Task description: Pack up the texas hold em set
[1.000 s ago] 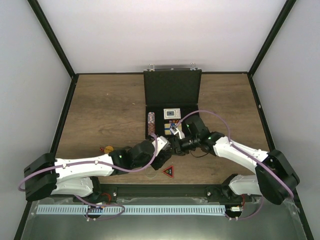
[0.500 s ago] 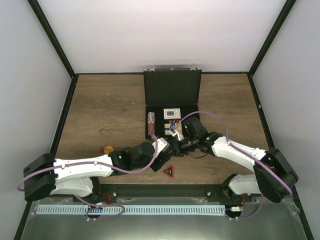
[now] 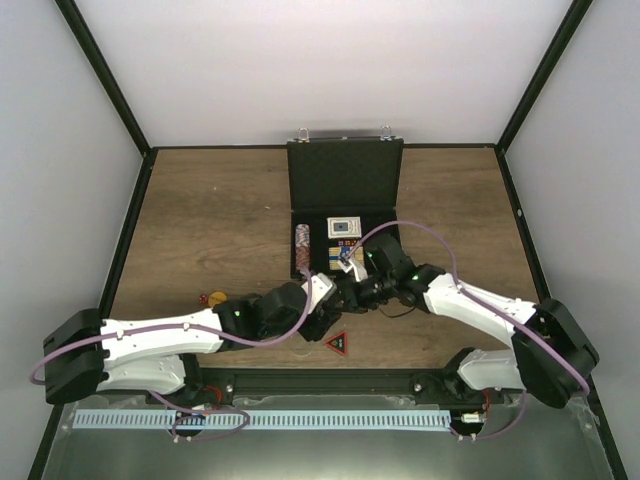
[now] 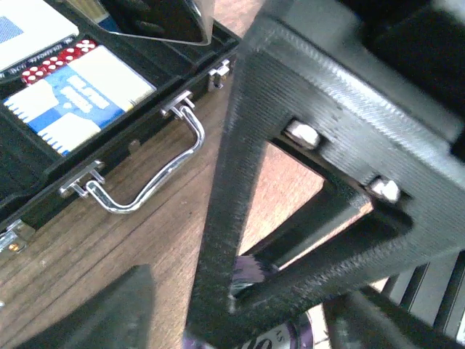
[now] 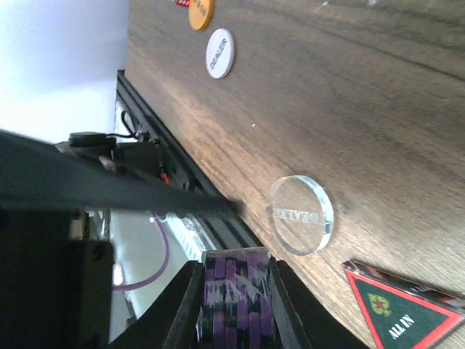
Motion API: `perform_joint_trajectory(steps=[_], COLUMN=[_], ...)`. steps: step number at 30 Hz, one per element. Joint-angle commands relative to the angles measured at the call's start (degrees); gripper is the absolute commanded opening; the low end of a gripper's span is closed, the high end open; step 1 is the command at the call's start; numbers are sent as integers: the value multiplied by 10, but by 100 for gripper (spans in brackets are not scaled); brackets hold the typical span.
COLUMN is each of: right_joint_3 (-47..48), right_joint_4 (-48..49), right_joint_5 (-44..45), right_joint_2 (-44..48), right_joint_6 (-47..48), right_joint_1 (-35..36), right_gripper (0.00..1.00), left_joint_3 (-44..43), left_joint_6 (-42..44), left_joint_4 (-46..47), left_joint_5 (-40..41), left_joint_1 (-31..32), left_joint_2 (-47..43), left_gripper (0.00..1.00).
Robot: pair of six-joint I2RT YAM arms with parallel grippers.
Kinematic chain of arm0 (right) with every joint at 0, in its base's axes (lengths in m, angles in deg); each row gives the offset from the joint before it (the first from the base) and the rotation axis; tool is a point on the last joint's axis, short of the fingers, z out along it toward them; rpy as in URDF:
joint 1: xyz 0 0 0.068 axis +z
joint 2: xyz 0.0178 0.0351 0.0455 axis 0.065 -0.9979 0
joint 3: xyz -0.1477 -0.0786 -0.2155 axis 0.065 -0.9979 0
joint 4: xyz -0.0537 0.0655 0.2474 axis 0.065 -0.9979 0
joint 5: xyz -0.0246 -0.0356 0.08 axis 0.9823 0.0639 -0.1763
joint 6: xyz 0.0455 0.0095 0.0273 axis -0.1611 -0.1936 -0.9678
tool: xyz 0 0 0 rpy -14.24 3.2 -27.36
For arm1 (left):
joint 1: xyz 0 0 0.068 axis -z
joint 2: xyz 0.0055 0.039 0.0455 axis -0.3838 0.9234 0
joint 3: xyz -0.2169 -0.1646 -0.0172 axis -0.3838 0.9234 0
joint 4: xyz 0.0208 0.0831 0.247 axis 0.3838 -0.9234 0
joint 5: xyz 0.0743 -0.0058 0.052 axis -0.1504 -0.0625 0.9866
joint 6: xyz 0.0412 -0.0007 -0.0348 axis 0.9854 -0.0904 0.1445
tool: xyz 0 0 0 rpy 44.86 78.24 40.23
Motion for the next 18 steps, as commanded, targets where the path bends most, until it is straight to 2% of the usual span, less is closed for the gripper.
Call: perform_joint_trajectory(steps=[1,3,4,9,14,18], right_joint_3=[32,51,66,164,214,264], right_joint_4=[-55,-81,-100,-193,-149,-110], right_joint_5=[79,131,164,306,369,398], right_joint_2=[36,48,49,-2,-62,-122], right_joint_6=[21,36,45,99,173,234], right_joint_1=[6,6,6,4,3,3], right_gripper=[1,1,1,1,1,1], left_joint_3=[-33,-43,-52,-100,-98,-99], left_joint_6=[-22,-42,-50,-76,-106,-115], left_joint_4=[-12,-37,-57,-138,-141,-142], left_joint_5=[54,60,55,13,-80,-118], left_joint_1=[-5,-18,-31,-110,-231,-307], left_joint_2=[-31,-40,-42,-39,-36,-12], left_gripper=[80,97,100,100,100,100])
